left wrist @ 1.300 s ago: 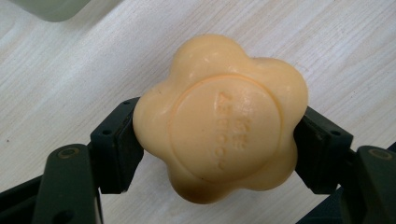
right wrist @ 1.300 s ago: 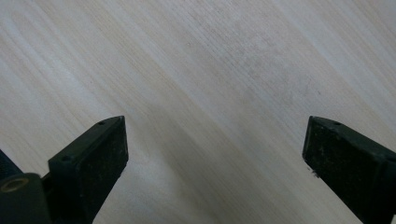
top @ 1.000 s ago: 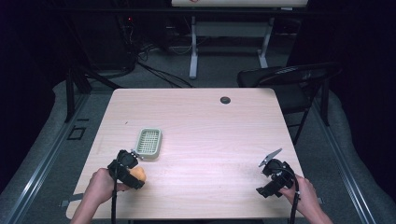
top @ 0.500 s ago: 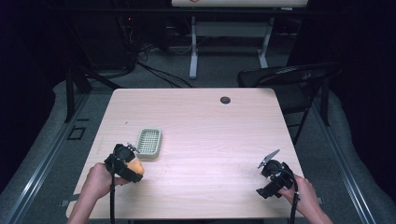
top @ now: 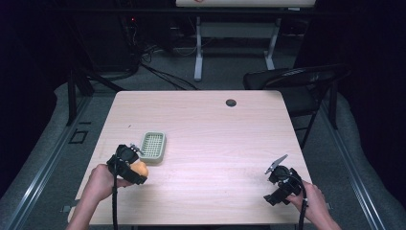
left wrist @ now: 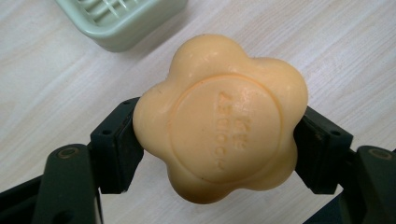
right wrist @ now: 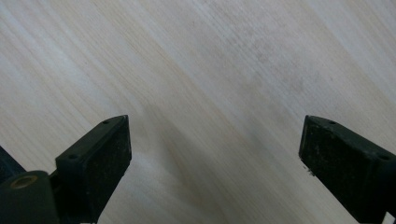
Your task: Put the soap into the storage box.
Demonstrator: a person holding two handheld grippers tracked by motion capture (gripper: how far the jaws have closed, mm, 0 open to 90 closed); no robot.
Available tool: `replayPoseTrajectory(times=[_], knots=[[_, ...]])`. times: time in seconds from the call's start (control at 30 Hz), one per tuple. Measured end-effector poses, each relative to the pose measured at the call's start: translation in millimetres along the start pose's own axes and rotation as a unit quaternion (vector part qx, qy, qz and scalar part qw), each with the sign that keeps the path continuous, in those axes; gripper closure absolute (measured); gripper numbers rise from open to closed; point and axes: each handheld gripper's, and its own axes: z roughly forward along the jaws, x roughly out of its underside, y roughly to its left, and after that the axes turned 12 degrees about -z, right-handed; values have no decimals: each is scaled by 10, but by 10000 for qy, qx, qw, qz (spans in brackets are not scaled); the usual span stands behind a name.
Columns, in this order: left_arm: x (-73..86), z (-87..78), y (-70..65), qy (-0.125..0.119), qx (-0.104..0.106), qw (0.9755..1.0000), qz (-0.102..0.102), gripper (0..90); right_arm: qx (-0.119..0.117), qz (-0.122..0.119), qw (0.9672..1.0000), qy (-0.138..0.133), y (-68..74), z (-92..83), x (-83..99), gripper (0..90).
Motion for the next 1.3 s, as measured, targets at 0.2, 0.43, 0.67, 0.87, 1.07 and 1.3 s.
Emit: replayPoseTrajectory(times=[0.2,0.43,0.67,0.87,1.07,1.3], knots=[[-68,-78,52,-92,24,10000,-8,271,26,70,10000,-62,-9,-18,11,89],[-131,-74,107,-36,-1,10000,18,271,35,23,10000,47,0,-2,13,90],[-229,-73,189,-11,-19,10000,-41,271,-57,64,9999,83,-17,24,23,90],[-351,-112,242,60,-120,9999,26,271,-54,114,9999,69,-25,43,29,90],[-469,-150,258,60,-196,9998,42,271,-33,67,9999,111,-26,29,25,90],[-609,-180,274,130,-284,9995,93,271,-85,75,9999,59,-28,52,27,90]])
